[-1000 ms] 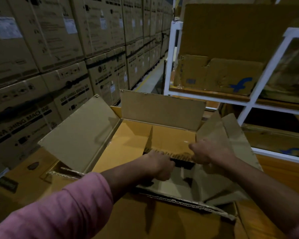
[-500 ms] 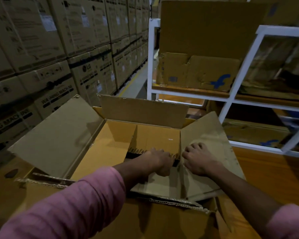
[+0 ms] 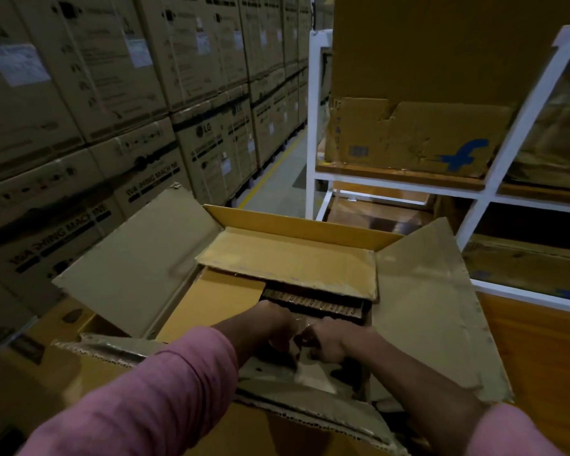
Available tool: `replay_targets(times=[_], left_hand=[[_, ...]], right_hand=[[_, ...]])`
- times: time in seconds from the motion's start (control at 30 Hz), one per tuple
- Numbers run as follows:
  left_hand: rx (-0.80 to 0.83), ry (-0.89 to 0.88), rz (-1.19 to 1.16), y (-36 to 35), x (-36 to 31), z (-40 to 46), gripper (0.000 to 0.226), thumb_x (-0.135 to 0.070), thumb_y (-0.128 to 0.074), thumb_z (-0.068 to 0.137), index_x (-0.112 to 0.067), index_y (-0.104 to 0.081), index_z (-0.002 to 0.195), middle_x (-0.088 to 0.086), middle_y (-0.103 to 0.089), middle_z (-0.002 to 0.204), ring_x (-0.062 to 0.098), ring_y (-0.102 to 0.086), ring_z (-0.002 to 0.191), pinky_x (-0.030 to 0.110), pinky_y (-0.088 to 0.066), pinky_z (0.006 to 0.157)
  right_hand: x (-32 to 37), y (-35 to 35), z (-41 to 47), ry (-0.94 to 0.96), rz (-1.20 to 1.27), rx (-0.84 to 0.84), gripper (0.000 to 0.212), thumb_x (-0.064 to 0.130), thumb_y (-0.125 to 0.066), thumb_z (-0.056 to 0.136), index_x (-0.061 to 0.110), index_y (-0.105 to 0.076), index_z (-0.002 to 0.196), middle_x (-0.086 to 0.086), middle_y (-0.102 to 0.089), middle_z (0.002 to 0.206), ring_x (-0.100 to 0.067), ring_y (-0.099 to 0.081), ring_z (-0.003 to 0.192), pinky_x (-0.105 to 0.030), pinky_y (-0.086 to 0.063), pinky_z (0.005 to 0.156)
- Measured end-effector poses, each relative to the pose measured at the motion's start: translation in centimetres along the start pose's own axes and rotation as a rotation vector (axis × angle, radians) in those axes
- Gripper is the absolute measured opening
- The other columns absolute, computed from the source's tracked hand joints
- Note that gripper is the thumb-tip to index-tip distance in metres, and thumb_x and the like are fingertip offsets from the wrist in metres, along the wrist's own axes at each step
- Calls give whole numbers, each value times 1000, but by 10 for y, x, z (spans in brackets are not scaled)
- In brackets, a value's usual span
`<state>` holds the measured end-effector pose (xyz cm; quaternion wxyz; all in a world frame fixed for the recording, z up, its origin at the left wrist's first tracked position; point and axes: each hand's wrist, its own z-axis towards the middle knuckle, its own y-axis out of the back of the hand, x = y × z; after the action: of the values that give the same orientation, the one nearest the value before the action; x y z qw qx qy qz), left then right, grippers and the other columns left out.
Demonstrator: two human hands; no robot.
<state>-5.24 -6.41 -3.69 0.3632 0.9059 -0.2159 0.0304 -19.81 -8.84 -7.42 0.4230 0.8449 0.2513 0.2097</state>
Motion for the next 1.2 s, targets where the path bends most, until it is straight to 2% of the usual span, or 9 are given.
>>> replay_targets(times=[0.2,0.33,0.47,0.53,0.63,0.77,0.87,1.03,1.2], left_hand=[[-42,48,-112,-11,20,4,36,-30,-54,105,-10,-59,134,13,-60,125,29,-59,103,38,-46,76],[-23,56,-221,-2,21,1,39,-33,-49,107,-9,-55,138,17,-58,132,33,-58,110,43,-48,90],[18,105,-312,9,22,4,42,-37,-48,108,-5,-58,134,17,-58,130,31,-53,98,43,-47,91],[25,136,-352,10,23,14,43,-38,-47,108,-4,-59,130,17,-60,122,35,-56,102,44,-48,92],[19,148,-418,9,23,24,42,-42,-44,108,-4,-60,111,14,-60,100,34,-54,90,42,-44,82],[9,177,-472,8,25,26,50,-46,-52,104,-5,-61,131,18,-62,130,36,-59,116,38,-46,92],[-51,188,-507,14,30,27,50,-45,-54,102,-7,-59,134,18,-61,135,34,-59,120,41,-48,97],[-91,247,-451,24,30,25,55,-50,-51,101,-10,-53,138,18,-50,144,41,-52,126,50,-49,102],[-96,331,-463,22,32,23,66,-49,-47,105,-13,-31,157,15,-21,165,46,-24,147,59,-34,115]], right_hand=[[0,-10,24,44,-39,25,43,44,-57,96,26,-59,135,-7,-61,129,-29,-62,108,-47,-57,88],[-5,-6,37,34,5,-122,56,43,-58,97,18,-44,145,-16,-32,156,-40,-52,126,-52,-49,101],[-8,12,46,46,103,-184,60,40,-59,98,18,-36,148,-14,-40,146,-39,-50,126,-51,-48,100],[-12,14,51,57,141,-165,66,39,-63,96,19,-32,151,-11,-40,145,-38,-50,127,-52,-49,100],[-16,10,54,65,181,-205,86,33,-64,97,25,-8,161,-11,-21,163,-44,-39,138,-54,-44,107],[-13,24,44,58,318,-411,94,29,-59,99,35,13,160,-6,13,170,-43,-22,150,-58,-29,118],[-17,47,46,45,352,-575,100,29,-61,97,32,17,160,2,34,165,-37,-10,155,-59,-30,119],[-42,91,67,-9,336,-560,93,32,-60,100,23,9,163,3,39,162,-42,-4,155,-58,-25,120],[-83,121,86,-85,321,-511,88,35,-60,100,17,-2,164,9,32,165,-33,3,156,-59,-17,121]])
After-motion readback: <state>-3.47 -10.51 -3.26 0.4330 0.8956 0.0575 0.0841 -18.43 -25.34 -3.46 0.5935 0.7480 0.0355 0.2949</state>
